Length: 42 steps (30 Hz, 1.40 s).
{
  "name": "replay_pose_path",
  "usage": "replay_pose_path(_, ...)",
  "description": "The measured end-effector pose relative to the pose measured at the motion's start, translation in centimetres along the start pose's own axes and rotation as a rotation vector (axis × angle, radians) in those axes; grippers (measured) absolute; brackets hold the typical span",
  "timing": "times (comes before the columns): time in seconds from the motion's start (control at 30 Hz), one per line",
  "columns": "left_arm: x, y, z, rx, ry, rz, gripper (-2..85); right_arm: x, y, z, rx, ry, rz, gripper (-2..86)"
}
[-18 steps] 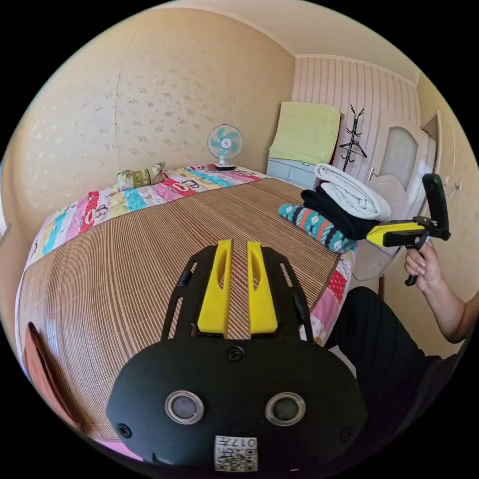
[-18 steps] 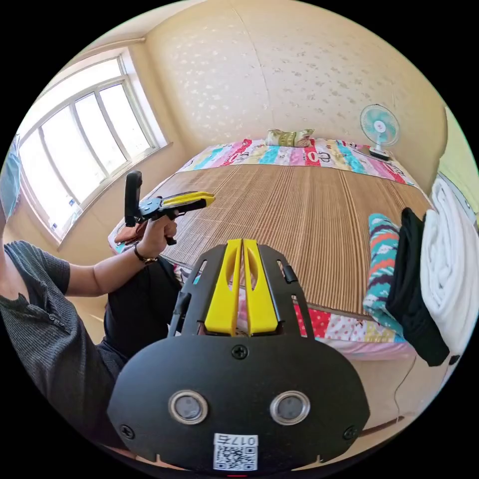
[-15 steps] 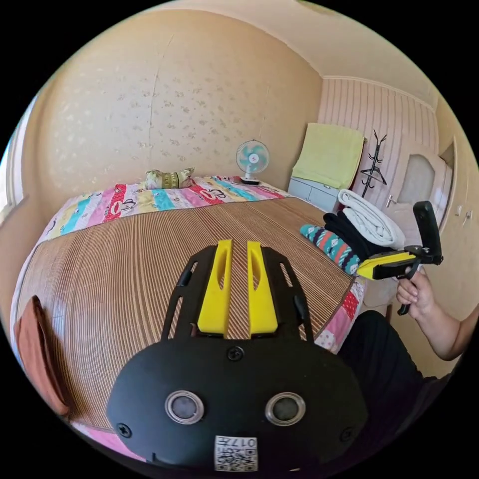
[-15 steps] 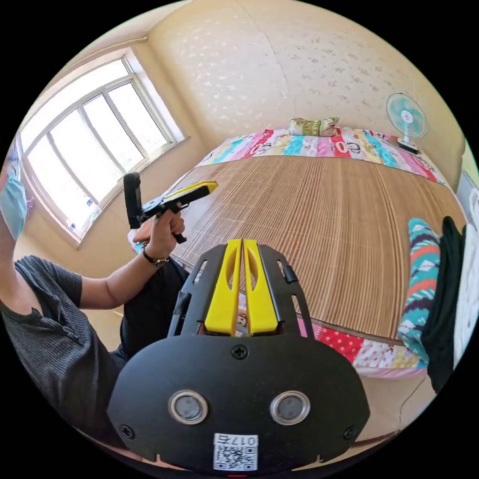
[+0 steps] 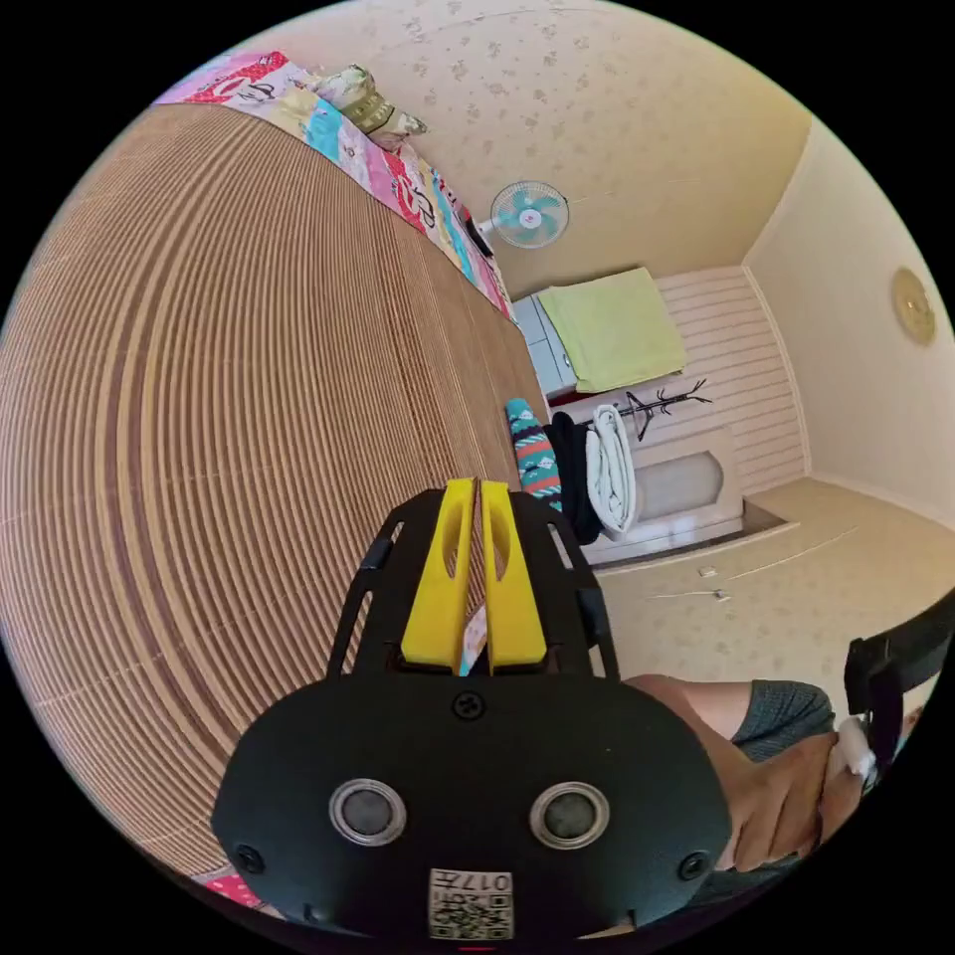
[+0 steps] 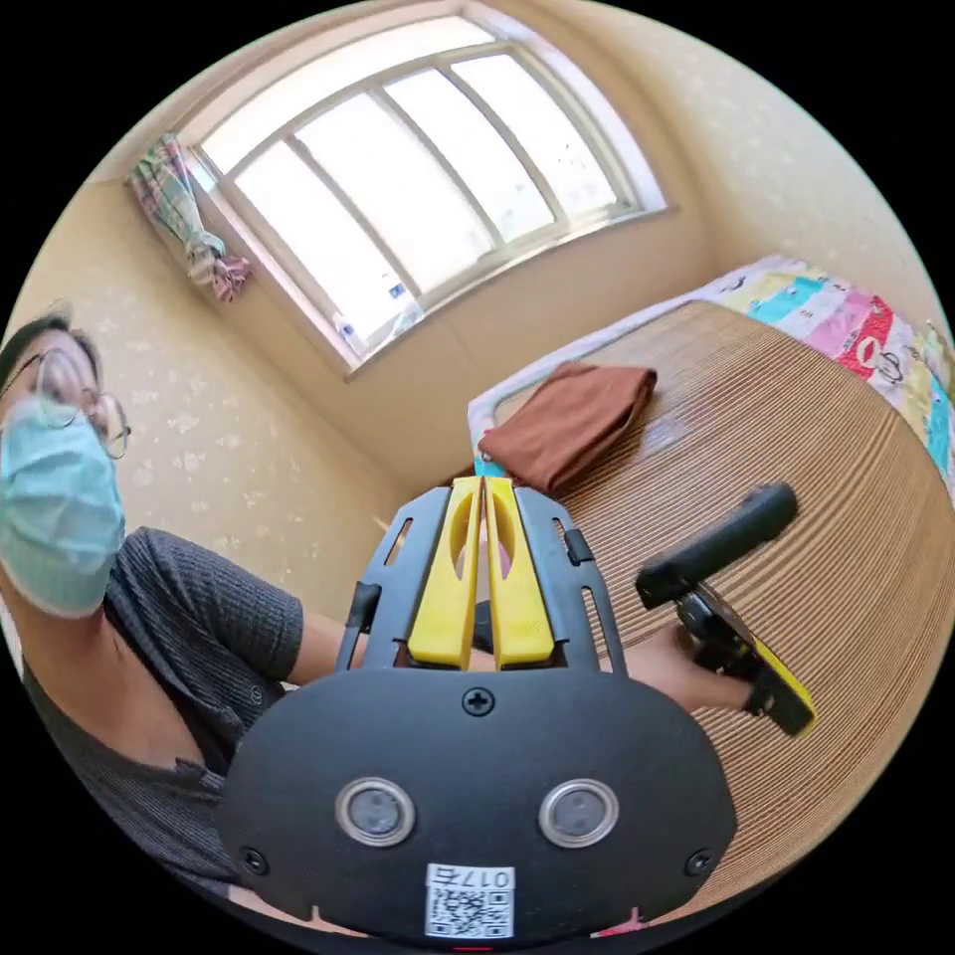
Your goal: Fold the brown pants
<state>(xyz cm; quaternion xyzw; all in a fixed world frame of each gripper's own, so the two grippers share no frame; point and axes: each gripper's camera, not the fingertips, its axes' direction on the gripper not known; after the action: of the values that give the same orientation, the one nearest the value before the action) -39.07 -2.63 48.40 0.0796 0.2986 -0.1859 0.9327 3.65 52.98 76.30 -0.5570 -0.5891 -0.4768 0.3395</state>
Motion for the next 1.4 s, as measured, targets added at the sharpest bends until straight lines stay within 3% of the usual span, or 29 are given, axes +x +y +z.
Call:
replay_pose_path(0.07,-3.5,-1.4,0.2,-0.035,0.444,-0.051,-0.8,0.2,-3.2,4.4,-0.089,0.032,-0.02,5.7)
replay_pose_path(0.1,-4.8,-1.5,0.3,-0.03,0.576,-0.089,-0.9,1.4,-4.9,7.3,-0.132,0.072,0.018,6.6)
replay_pose_path(0.17,-10.5,-0.8,0.7,0.106,1.019,-0.309,-1.0,4.3,-7.2,12.0,-0.242,0.11,0.094,7.7)
replay_pose_path(0.2,-11.8,-0.3,0.5,0.163,1.074,-0.369,-1.0,6.4,-8.1,14.9,-0.317,0.132,0.16,8.3)
replay_pose_path(0.27,-14.2,0.1,-1.7,0.265,0.997,-0.462,-1.0,9.4,-8.5,18.2,-0.383,0.122,0.219,8.8)
replay_pose_path(0.33,-13.9,-1.3,-3.7,0.184,0.837,-0.454,-1.0,12.6,-7.6,20.6,-0.399,0.071,0.322,8.0)
replay_pose_path(0.47,-14.7,-3.2,-7.6,0.24,0.9,-0.414,-1.0,15.6,-6.0,18.0,-0.241,-0.156,0.375,4.2)
replay_pose_path(0.53,-15.2,-2.9,-9.0,0.276,0.896,-0.466,-1.0,18.6,-5.2,12.9,0.005,-0.475,0.407,2.9)
replay_pose_path(0.63,-15.0,-3.7,-10.9,0.287,0.883,-0.459,-1.0,21.8,-4.5,5.6,0.278,-0.707,0.421,1.9)
replay_pose_path(0.8,-14.8,-4.1,-13.0,0.32,0.927,-0.449,-1.0,26.2,-1.7,-9.0,0.628,-0.822,0.408,1.1)
replay_pose_path(0.87,-14.6,-3.8,-14.0,0.346,0.935,-0.446,-1.0,27.5,0.9,-15.1,0.798,-0.873,0.322,0.8)
replay_pose_path(0.93,-14.5,-3.6,-14.9,0.384,0.947,-0.441,-0.9,29.3,6.3,-24.1,1.152,-1.145,0.096,0.6)
replay_pose_path(0.97,-14.4,-3.3,-15.4,0.407,0.945,-0.442,-0.7,29.2,7.8,-26.6,1.193,-1.1,0.091,0.6)
replay_pose_path(1.03,-14.4,-2.9,-16.1,0.42,0.922,-0.461,-0.1,25.7,13.0,-36.0,1.138,-0.56,0.127,0.5)
replay_pose_path(1.07,-14.4,-2.7,-16.1,0.414,0.918,-0.478,0.7,24.4,13.9,-37.6,1.092,-0.398,0.16,0.5)
replay_pose_path(1.13,-14.2,-2.3,-16.2,0.409,0.908,-0.486,1.4,20.5,16.9,-40.4,0.882,0.157,0.343,0.5)
replay_pose_path(1.23,-12.9,-1.9,-15.7,0.351,0.944,-0.481,1.9,19.7,20.3,-39.1,0.702,0.435,0.479,0.6)
replay_pose_path(1.4,-10.0,-1.3,-16.1,0.303,1.114,-0.356,1.2,20.3,25.6,-35.0,0.625,0.493,0.52,1.0)
